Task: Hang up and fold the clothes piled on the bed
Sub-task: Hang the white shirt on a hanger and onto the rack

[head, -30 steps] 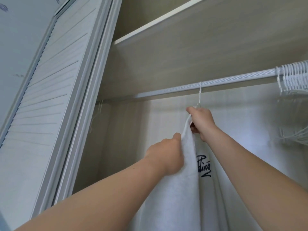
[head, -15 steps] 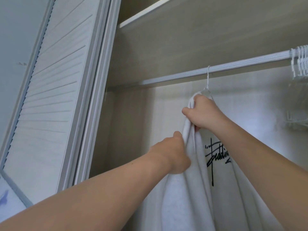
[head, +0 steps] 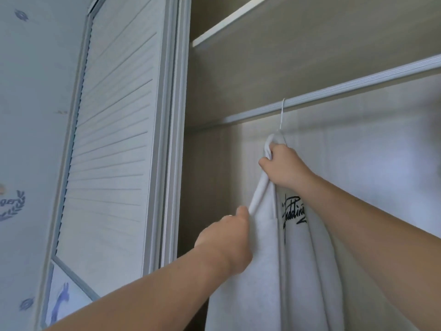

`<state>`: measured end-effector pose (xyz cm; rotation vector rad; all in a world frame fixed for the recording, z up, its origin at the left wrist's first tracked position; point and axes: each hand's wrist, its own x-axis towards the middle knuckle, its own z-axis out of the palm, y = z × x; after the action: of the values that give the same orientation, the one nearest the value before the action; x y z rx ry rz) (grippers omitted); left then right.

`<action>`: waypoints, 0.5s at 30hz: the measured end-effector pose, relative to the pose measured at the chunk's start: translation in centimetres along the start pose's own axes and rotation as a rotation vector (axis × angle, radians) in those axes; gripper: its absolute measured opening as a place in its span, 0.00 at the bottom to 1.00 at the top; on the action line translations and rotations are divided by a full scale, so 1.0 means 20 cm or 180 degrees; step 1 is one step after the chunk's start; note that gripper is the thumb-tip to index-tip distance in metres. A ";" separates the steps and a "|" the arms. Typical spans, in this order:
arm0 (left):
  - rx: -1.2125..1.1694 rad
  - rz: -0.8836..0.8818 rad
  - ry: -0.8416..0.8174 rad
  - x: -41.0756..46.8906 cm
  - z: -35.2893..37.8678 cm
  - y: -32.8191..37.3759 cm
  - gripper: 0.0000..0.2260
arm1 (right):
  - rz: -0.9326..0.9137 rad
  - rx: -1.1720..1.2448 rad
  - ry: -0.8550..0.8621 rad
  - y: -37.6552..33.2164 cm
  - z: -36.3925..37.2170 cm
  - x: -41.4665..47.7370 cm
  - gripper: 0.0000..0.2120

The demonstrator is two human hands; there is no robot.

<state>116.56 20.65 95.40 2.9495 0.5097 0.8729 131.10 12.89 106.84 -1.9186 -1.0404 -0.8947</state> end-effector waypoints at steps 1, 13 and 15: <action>0.0023 -0.0047 0.0018 0.01 0.00 -0.03 0.15 | -0.0024 0.0036 -0.0069 -0.01 0.04 0.02 0.11; 0.0520 -0.0654 -0.0239 0.32 0.16 -0.25 0.33 | -0.0454 0.0692 -0.0517 0.07 0.59 0.34 0.13; 0.0650 -0.0805 -0.0231 0.39 0.20 -0.30 0.31 | -0.0496 0.0834 -0.0562 0.07 0.72 0.42 0.13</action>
<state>123.09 29.05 95.49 2.9844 0.9960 0.7229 138.92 27.62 106.81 -1.7363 -1.3565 -0.6432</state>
